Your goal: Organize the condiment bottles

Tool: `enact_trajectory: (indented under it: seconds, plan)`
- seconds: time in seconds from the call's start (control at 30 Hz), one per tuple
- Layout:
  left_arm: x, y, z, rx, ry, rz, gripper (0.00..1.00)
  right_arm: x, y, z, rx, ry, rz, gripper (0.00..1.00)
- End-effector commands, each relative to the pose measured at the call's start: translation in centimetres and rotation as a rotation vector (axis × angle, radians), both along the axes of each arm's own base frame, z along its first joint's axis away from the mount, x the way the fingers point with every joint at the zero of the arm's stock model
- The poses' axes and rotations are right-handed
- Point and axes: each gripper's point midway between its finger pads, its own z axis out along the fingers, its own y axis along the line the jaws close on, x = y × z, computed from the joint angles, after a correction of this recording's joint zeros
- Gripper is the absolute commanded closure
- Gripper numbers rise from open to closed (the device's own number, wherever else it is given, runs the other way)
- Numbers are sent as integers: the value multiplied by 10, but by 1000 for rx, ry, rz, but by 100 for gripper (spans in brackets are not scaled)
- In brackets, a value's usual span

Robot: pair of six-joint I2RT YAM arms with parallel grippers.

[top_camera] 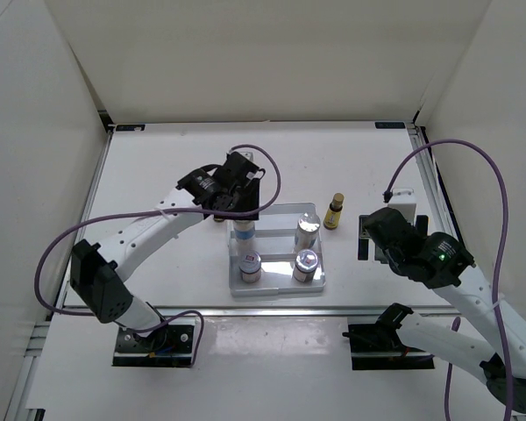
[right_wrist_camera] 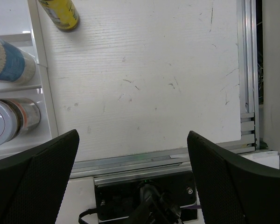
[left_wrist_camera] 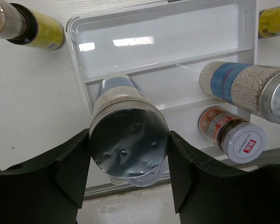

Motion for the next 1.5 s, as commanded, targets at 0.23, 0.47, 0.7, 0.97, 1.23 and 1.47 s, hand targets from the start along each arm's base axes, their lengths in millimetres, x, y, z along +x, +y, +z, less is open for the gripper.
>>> enact_trajectory:
  seconds: [0.23, 0.47, 0.7, 0.97, 1.23, 1.47]
  plan:
    - [4, -3, -20, 12, -7, 53, 89, 5, 1, 3, 10, -34, -20, 0]
    - [8, -4, -40, 50, 16, 60, 80, 6, 2, 2, 4, -28, -20, 0]
    - [8, -9, -47, 49, 37, 50, 26, 7, 3, 1, -3, -21, -20, 0]
    - [6, -1, -11, 26, -2, 24, 0, 8, 4, -2, -16, -8, -20, 0]
    - [6, 74, 90, 70, -235, 123, 0, 15, 36, 8, 24, 91, 59, 0]
    - [-1, 175, 83, 289, -376, 383, 0, 57, 84, 26, 85, 125, 150, 24]
